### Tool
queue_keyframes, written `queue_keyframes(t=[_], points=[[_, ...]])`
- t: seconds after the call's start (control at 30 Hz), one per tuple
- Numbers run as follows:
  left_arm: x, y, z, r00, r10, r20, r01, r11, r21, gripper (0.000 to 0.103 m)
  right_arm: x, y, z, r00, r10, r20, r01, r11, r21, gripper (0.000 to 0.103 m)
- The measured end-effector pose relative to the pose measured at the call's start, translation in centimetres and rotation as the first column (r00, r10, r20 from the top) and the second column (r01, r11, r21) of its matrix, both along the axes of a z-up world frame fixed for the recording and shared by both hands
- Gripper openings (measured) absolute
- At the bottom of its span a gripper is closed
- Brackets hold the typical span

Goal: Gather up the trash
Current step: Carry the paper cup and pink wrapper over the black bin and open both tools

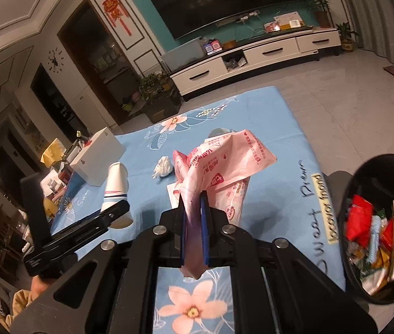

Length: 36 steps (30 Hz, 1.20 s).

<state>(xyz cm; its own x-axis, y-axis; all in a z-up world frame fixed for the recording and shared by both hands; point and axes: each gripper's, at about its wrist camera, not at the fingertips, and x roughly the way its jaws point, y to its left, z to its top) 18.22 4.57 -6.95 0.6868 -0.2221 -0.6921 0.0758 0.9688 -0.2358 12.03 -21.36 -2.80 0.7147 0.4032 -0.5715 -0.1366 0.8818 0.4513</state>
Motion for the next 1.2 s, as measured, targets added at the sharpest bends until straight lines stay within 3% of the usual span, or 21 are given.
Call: queue_keyframes(t=[0.33, 0.53, 0.9, 1.2], points=[[-3.7, -5.4, 2.9, 0.99, -0.134, 0.05, 0.135, 0.991, -0.008, 0.065, -4.0, -4.9, 0.6, 0.993, -0.114, 0.012, 0.114, 0.993, -0.005, 0.01], [-4.7, -10.7, 3.1, 0.964, -0.262, 0.052, 0.264, 0.964, -0.039, 0.065, -6.4, -9.6, 0.2, 0.975, -0.223, 0.012, 0.223, 0.975, 0.006, 0.01], [-5.6, -22.1, 1.4, 0.854, -0.519, 0.03, 0.52, 0.854, -0.034, 0.065, -9.0, -17.6, -3.6, 0.919, -0.39, -0.056, 0.393, 0.918, 0.047, 0.01], [-4.4, -27.5, -1.1, 0.803, -0.595, -0.034, 0.594, 0.804, -0.036, 0.066, -8.2, -20.8, -6.5, 0.889, -0.442, -0.118, 0.453, 0.887, 0.086, 0.013]])
